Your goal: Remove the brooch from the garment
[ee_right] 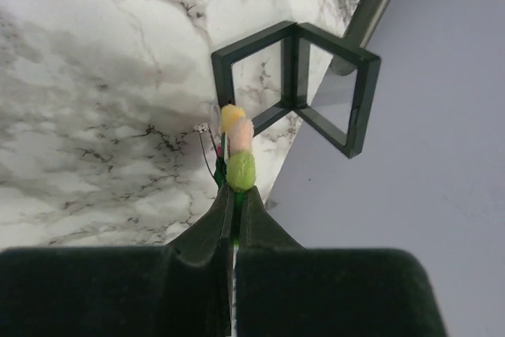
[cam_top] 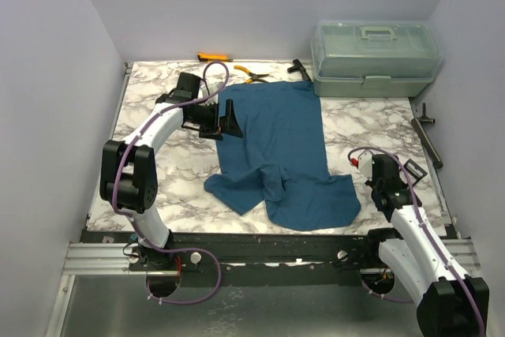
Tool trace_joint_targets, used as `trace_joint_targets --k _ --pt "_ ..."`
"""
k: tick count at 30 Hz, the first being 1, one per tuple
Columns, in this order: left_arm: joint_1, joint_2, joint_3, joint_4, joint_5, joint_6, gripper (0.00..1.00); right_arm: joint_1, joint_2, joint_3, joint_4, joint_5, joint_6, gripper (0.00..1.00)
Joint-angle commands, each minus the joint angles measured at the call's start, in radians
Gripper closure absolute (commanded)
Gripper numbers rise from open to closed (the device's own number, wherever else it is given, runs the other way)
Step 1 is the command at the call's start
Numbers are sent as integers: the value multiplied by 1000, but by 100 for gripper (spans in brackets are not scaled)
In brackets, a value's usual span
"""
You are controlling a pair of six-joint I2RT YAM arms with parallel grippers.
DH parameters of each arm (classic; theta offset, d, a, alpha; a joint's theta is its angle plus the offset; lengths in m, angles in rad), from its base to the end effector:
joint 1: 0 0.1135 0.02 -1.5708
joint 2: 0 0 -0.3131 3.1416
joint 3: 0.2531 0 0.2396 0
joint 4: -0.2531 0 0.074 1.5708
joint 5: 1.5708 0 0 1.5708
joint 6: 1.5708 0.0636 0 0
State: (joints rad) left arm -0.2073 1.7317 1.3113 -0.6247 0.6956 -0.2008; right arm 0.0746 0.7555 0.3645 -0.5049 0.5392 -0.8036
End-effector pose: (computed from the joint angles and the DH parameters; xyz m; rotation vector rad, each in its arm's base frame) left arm 0.3518 -0.1156 0.2764 0.2597 2.5750 -1.0549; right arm 0.1119 -0.0244 0.1949 -0.8538 2.3950 -0.9699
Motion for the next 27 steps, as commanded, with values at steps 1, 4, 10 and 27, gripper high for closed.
trace_joint_targets --k 1,4,10,27 --pt "-13 11 35 -34 -11 23 1 -2 17 -6 153 50 -95 99" --pt "-15 14 38 -43 -24 36 1 -2 66 11 186 47 -104 99" --pt "-17 14 39 -60 -32 59 1 -11 105 -6 282 48 -168 99" --pt "-20 8 37 -64 -28 65 1 -170 214 -50 495 -61 -324 99"
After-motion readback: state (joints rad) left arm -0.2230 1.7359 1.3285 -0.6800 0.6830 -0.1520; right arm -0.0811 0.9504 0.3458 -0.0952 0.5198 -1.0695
